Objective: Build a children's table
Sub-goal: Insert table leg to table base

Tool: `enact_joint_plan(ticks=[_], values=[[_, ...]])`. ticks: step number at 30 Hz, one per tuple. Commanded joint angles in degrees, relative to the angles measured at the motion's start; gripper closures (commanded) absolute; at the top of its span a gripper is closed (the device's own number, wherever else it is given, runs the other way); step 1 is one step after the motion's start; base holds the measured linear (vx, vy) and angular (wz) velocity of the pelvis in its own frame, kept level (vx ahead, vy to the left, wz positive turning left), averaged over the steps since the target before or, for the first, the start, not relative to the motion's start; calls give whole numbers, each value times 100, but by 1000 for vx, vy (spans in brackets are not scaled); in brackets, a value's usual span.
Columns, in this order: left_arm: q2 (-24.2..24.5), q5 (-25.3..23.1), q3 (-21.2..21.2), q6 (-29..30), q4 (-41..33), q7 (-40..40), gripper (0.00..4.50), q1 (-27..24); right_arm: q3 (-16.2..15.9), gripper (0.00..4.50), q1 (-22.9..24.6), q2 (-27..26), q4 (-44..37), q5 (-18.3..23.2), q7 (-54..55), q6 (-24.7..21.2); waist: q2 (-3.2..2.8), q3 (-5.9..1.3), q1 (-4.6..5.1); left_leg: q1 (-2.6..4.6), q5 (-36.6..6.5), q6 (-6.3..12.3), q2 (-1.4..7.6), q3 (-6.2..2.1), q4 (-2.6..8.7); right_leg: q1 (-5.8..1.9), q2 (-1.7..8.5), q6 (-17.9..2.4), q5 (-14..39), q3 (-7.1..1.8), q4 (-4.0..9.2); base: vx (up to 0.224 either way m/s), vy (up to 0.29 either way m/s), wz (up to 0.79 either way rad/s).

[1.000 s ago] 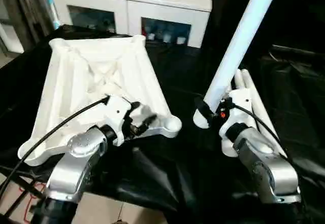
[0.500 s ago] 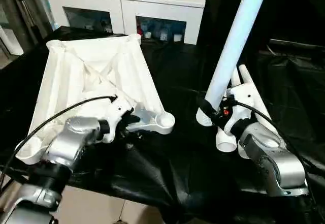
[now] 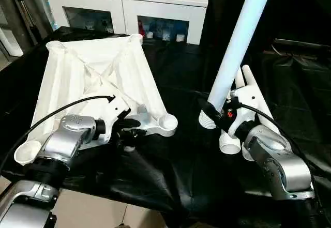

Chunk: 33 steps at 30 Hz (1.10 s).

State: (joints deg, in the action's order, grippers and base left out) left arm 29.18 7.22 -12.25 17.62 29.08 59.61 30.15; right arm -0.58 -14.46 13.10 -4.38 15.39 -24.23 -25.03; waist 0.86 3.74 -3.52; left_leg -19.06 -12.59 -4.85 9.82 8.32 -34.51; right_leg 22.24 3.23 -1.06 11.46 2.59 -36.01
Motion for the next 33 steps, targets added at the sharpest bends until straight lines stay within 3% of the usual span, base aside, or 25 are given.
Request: enact_joint_plan(ticks=[1, 7, 8, 11, 13, 14, 19, 22, 24, 25, 27, 28, 30, 31, 33], values=[[113, -147, -112, -52, 130, 134, 288, 44, 6, 261, -54, 54, -54, 22, -48, -49, -103, -374, -31, -57, -743, -81, 240, -35, 443, -319, 455, -1214, 767, -307, 429, 0, 0, 0], [215, -330, -245, -198, 207, 203, 336, -28, -35, 261, -105, 57, -18, 36, -106, -62, -106, -363, -22, -54, -837, -93, 250, -39, 459, -310, 458, -1179, 926, -310, 442, 0, 0, 0], [242, -386, -285, -244, 229, 214, 345, -48, -61, 261, -133, 61, 3, 46, -147, -71, -46, -362, -15, -59, -846, -74, 250, -33, 461, -313, 455, -1163, 960, -309, 450, 0, 0, 0], [258, -429, -302, -274, 247, 232, 372, -60, -75, 261, -181, 53, 41, 76, -191, -97, -79, -357, -12, -61, -827, -68, 247, -35, 462, -306, 466, -1141, 1098, -312, 454, 0, 0, 0], [297, -455, -317, -257, 201, 296, 372, -105, -112, 261, -297, 32, 125, 163, -330, -152, -48, -354, -7, -61, -825, -53, 251, -31, 464, -300, 469, -1127, 1159, -313, 459, 0, 0, 0], [306, -463, -327, -256, 193, 313, 386, -113, -119, 261, -325, 29, 146, 184, -364, -168, -64, -359, -5, -61, -807, -42, 251, -36, 464, -300, 474, -1132, 1176, -312, 452, 0, 0, 0], [292, -428, -332, -208, 146, 388, 430, -152, -188, 261, -591, -6, 272, 528, -794, -568, -40, -370, -3, -78, -622, 21, 261, -35, 459, -315, 476, -1211, 886, -312, 417, 0, 0, 0], [177, -188, -326, 76, -315, 577, 439, -220, -222, 261, -892, -22, 509, 835, -1237, -899, 9, -382, 2, -87, -441, 89, 266, -22, 441, -320, 491, -1321, 642, -307, 384, 0, 0, 0], [46, -57, -345, 242, -611, 610, 447, -259, -229, 261, -1073, -61, 779, 854, -1382, -862, 16, -385, 2, -76, -383, 104, 281, -1, 426, -297, 499, -1412, 554, -308, 374, 0, 0, 0], [-45, 3, -349, 340, -749, 582, 447, -275, -264, 261, -1173, -56, 959, 806, -1453, -803, 56, -381, 5, -83, -359, 121, 273, 5, 426, -301, 495, -1418, 560, -303, 377, 0, 0, 0], [-170, 58, -394, 438, -975, 529, 449, -330, -349, 261, -1305, -48, 1256, 691, -1563, -668, 37, -387, -47, -80, -221, 166, 271, 18, 414, -294, 497, -1426, 513, -305, 370, 0, 0, 0], [-222, 55, -434, 455, -1080, 509, 450, -368, -403, 261, -1365, -35, 1399, 637, -1618, -619, 86, -398, -52, -80, -190, 189, 279, 25, 410, -296, 500, -1431, 464, -302, 362, 0, 0, 0], [-287, 43, -482, 423, -1212, 484, 450, -439, -493, 261, -1420, -21, 1552, 591, -1712, -599, 63, -406, -97, -84, -61, 240, 275, 38, 397, -284, 490, -1430, 312, -298, 338, 0, 0, 0], [-306, 40, -487, 407, -1242, 478, 450, -457, -521, 261, -1436, -14, 1587, 586, -1741, -609, 96, -414, -125, -99, 51, 285, 273, 44, 393, -294, 481, -1422, 169, -293, 322, 0, 0, 0], [-337, 24, -487, 415, -1250, 439, 450, -467, -616, 261, -1459, 13, 1656, 512, -1800, -579, 81, -425, -184, -76, 84, 336, 269, 66, 379, -257, 472, -1438, 39, -289, 312, 0, 0, 0]])
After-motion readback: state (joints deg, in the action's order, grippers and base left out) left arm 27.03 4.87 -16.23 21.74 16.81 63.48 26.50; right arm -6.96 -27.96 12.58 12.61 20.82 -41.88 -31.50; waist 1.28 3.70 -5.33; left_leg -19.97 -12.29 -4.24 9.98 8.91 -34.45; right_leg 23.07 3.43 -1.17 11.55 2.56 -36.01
